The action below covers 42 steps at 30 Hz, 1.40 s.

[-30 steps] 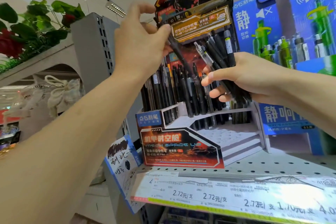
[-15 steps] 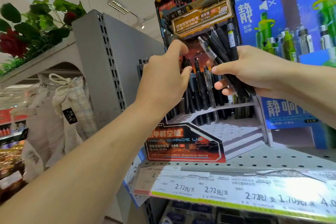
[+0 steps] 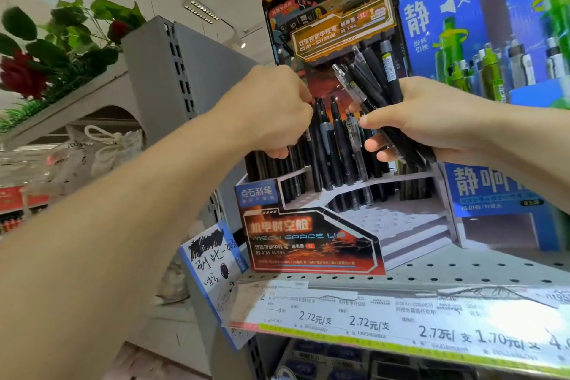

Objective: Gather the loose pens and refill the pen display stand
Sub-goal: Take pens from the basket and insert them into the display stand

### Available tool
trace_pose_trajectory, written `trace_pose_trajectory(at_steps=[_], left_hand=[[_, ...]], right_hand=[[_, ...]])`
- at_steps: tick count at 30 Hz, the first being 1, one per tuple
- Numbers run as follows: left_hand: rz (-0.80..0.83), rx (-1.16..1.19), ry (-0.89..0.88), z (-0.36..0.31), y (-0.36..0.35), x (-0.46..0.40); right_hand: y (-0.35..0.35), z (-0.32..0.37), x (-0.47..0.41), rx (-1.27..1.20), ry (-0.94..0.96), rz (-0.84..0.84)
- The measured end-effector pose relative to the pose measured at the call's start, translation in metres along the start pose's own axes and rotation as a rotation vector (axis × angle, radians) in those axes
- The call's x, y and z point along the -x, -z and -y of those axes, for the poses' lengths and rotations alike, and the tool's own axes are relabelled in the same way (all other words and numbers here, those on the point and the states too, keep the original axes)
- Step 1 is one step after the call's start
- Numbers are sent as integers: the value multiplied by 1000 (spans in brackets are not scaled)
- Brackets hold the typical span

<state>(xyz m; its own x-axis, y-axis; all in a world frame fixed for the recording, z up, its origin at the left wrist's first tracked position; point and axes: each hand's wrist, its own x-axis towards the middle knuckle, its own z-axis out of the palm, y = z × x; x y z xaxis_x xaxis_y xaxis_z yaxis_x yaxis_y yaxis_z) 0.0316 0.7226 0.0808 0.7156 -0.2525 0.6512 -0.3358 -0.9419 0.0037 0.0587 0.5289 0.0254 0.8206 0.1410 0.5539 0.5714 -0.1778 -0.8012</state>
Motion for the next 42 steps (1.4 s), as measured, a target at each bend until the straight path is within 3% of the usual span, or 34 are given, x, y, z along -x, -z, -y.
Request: trace_pose_trajectory(at_steps=[2,7,17,27,31,36,39,42], left_hand=[[146,78,72,-2,12,-11],[327,45,150,1,19,-27],[474,-83,167,-6,5,-23],[476,171,225,-1,3,-9],[330,589,255,3,-2,-2],[-9,919,196,-7,-26,17],[-233,955,160,-12,-49,27],[-465,788,55,-10,-68,33]], right_hand=[[0,0,0,9,2,6],[1,-2,0,20,22,39],[6,-19,-18,24,66,37],[9,-28,-28,-19,88,87],[6,-23,-22,-41,85,176],[3,-14,-11,-38,94,235],[1,-8,-5,-9,105,281],[0,-4,1,64,155,321]])
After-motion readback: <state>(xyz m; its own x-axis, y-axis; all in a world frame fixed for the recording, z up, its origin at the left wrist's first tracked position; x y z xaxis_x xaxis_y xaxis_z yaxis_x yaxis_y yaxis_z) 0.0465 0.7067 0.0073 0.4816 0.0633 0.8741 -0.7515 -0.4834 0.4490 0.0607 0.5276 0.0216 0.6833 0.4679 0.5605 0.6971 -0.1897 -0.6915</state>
